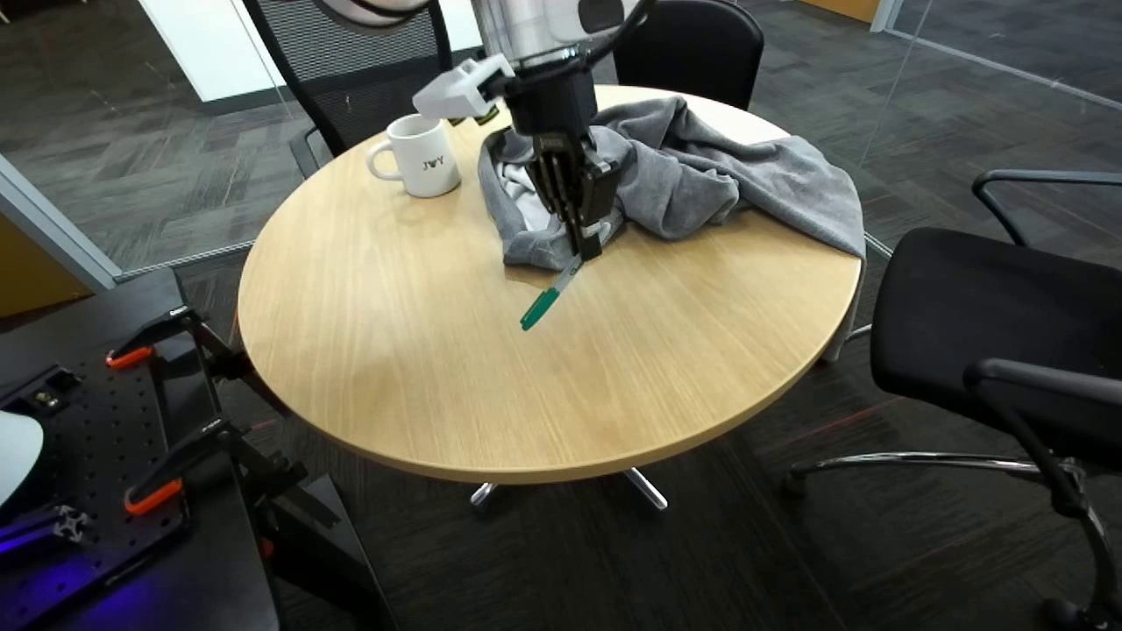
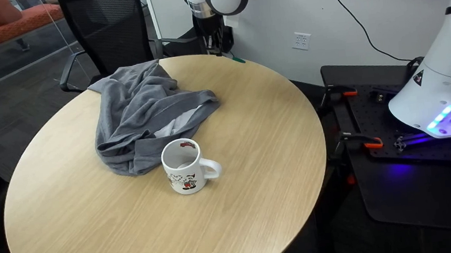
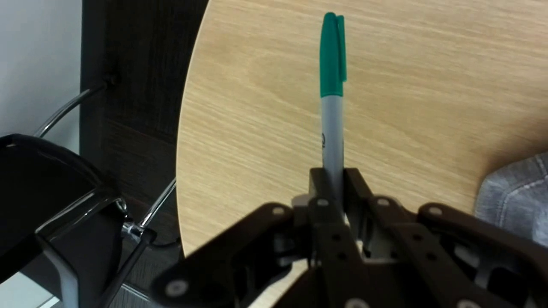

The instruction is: Pick the marker from the cup and put it on the table

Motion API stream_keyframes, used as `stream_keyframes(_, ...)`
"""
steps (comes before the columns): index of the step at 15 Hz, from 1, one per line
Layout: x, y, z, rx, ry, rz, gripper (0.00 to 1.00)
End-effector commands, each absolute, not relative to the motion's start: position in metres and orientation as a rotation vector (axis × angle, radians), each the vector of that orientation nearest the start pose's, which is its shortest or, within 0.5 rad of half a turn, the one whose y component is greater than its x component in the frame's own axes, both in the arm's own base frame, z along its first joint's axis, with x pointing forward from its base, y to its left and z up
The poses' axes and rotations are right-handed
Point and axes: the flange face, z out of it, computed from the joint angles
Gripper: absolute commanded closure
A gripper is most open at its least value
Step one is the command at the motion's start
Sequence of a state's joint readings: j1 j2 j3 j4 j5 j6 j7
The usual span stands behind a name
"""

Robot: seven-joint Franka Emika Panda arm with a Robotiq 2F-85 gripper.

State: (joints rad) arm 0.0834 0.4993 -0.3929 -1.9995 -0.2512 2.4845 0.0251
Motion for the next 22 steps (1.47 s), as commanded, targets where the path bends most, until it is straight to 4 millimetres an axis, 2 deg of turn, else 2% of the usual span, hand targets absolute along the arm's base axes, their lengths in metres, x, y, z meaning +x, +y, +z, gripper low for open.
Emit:
stream_keyframes(1,0.589,-0.183,0.212,-3.453,0.17,0.177,0.97)
stream_keyframes(10,0.59,-0.189,0.16,-3.411,0.177,0.384,0.97)
stream_keyframes(16,0.594,-0.191,0.143,-3.405,0.175,0.462,0.97)
stream_keyframes(17,0.594,-0.191,0.145,-3.407,0.168,0.457,0.62)
stream_keyframes(19,0.595,-0.19,0.151,-3.41,0.169,0.426,0.56)
stream_keyframes(22,0.593,-0.188,0.176,-3.42,0.16,0.329,0.32)
